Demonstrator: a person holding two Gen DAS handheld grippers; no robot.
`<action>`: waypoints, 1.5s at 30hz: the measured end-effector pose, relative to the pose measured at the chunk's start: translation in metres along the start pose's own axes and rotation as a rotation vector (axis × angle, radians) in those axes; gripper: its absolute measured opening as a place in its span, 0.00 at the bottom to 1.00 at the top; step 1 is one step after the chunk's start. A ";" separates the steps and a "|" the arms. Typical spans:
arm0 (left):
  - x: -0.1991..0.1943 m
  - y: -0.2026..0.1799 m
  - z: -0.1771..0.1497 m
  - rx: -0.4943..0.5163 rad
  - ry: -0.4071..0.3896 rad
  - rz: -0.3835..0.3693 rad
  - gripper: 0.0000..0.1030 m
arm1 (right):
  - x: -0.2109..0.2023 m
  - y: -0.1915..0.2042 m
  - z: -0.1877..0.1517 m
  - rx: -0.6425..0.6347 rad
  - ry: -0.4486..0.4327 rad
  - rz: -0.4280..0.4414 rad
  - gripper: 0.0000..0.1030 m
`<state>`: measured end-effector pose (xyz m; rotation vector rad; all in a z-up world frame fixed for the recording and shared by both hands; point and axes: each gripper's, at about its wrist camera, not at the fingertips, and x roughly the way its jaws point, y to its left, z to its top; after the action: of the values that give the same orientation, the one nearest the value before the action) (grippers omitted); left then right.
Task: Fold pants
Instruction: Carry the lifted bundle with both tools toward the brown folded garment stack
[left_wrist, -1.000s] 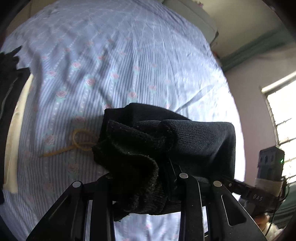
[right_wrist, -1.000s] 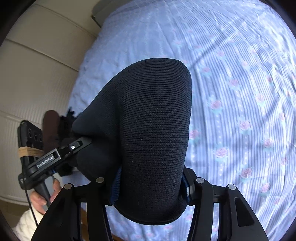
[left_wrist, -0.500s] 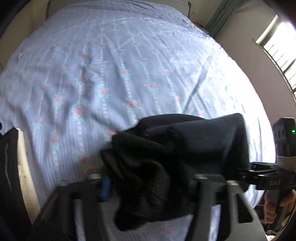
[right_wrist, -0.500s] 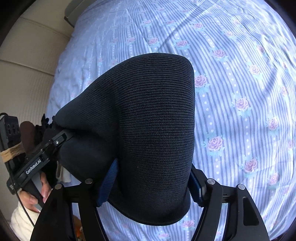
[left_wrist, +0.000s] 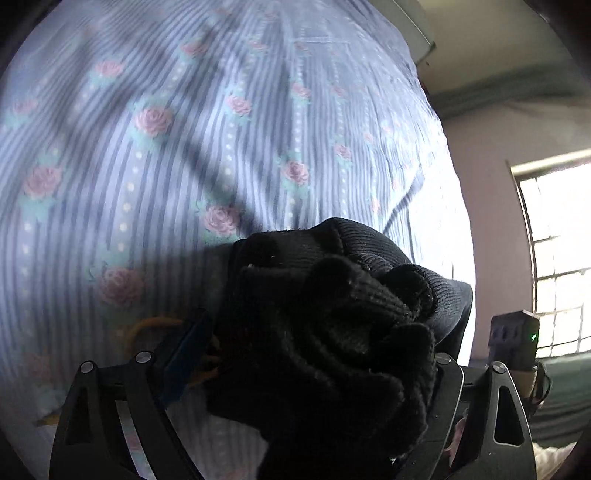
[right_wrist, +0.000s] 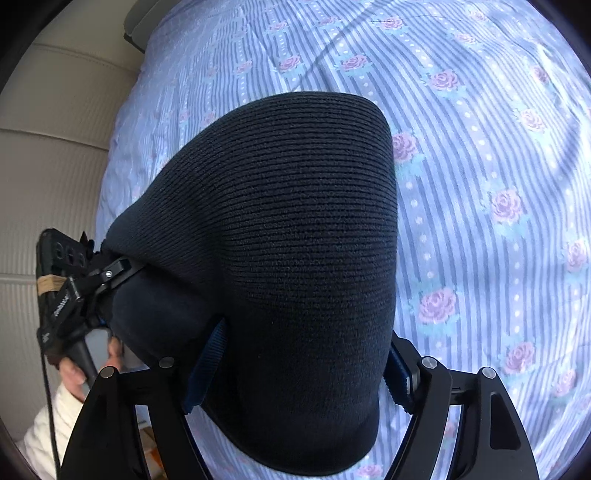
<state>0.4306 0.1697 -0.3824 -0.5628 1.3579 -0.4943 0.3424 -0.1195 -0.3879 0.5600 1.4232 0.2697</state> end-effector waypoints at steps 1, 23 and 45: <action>-0.001 -0.001 -0.001 -0.006 -0.003 -0.005 0.81 | 0.001 0.000 0.002 0.005 0.004 0.011 0.74; -0.140 -0.104 -0.075 0.042 -0.270 -0.025 0.47 | -0.155 0.065 -0.045 -0.173 -0.167 0.143 0.54; -0.366 -0.120 -0.202 -0.019 -0.694 0.101 0.48 | -0.249 0.222 -0.126 -0.566 -0.237 0.334 0.54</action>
<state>0.1754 0.2900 -0.0516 -0.6042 0.7221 -0.1707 0.2163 -0.0307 -0.0660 0.3410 0.9579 0.8160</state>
